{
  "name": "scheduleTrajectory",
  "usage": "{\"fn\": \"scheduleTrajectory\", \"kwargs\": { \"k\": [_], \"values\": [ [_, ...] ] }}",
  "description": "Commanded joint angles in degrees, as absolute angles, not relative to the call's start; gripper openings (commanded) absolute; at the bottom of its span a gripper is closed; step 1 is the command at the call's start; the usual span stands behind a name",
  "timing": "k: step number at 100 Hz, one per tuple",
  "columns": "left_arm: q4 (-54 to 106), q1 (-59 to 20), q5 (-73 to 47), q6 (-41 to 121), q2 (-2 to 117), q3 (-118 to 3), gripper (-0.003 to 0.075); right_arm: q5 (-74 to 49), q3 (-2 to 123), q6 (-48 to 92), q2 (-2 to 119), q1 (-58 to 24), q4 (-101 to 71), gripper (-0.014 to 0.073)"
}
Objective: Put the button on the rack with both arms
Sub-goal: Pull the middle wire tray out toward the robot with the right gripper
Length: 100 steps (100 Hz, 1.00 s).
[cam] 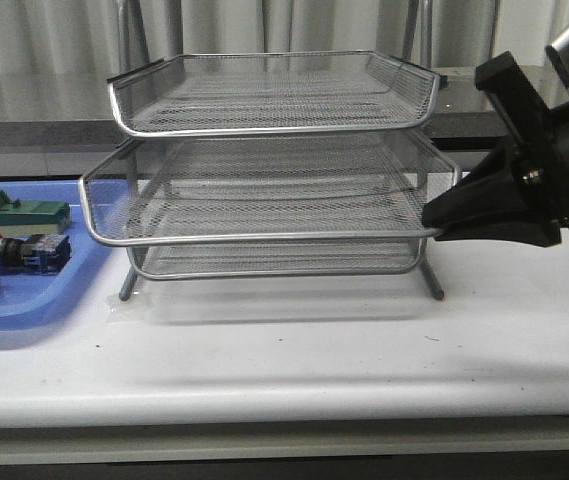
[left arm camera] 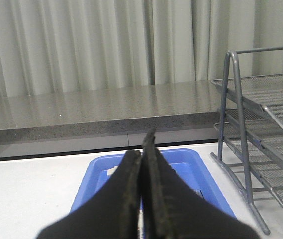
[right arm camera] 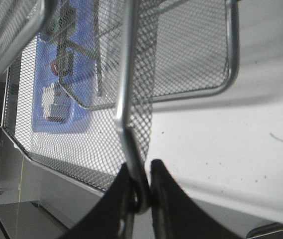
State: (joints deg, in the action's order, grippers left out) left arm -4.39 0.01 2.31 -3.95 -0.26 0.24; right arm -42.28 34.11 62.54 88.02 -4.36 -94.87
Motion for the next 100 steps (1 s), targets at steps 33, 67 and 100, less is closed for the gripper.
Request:
{"fn": "scheduleTrajectory", "kwargs": {
  "k": [33, 67, 100],
  "values": [
    [-3.82, -0.05, 7.07, -4.46, -2.01, 2.18, -0.0020, -46.90, 25.87, 62.23, 77.36, -4.51, -94.59, -0.0056],
    [-3.82, -0.05, 7.07, -4.46, -2.01, 2.18, -0.0020, -49.40, 25.74, 63.90, 76.03, -4.51, -93.84, 0.0214],
    [-3.82, -0.05, 7.07, -4.46, -2.01, 2.18, -0.0020, -54.36, 25.74, 64.08, 75.99, -4.51, -86.70, 0.0454]
  ]
}}
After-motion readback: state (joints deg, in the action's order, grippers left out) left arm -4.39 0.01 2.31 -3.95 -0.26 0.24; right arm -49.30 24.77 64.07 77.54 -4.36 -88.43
